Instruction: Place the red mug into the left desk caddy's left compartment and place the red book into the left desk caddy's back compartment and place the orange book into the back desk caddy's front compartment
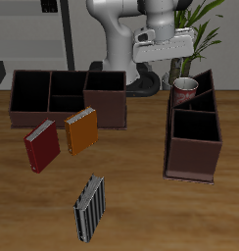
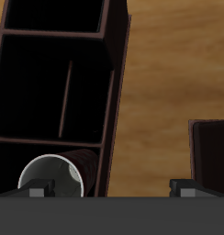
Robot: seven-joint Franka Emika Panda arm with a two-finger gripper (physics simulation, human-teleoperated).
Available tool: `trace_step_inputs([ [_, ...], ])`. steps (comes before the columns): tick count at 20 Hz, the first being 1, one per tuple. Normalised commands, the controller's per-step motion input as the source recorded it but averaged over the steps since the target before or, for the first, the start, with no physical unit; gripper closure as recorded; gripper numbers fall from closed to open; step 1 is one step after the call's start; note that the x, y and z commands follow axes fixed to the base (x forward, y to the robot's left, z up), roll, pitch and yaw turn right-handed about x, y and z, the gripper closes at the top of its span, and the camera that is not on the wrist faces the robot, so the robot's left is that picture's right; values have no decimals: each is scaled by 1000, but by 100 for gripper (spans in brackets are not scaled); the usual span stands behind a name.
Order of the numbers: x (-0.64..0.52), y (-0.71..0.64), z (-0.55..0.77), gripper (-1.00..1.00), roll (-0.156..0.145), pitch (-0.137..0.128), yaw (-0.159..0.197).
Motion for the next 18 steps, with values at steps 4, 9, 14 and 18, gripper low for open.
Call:
trace_step_inputs([
  [4, 307, -369, 278, -100, -25, 8, 56],
  [9, 475, -553, 198, -100, -39, 44, 43],
  [14, 423, -666, 220, -100, -67, 7, 0],
  [18, 552, -1027, 292, -100, -170, -48, 21],
])
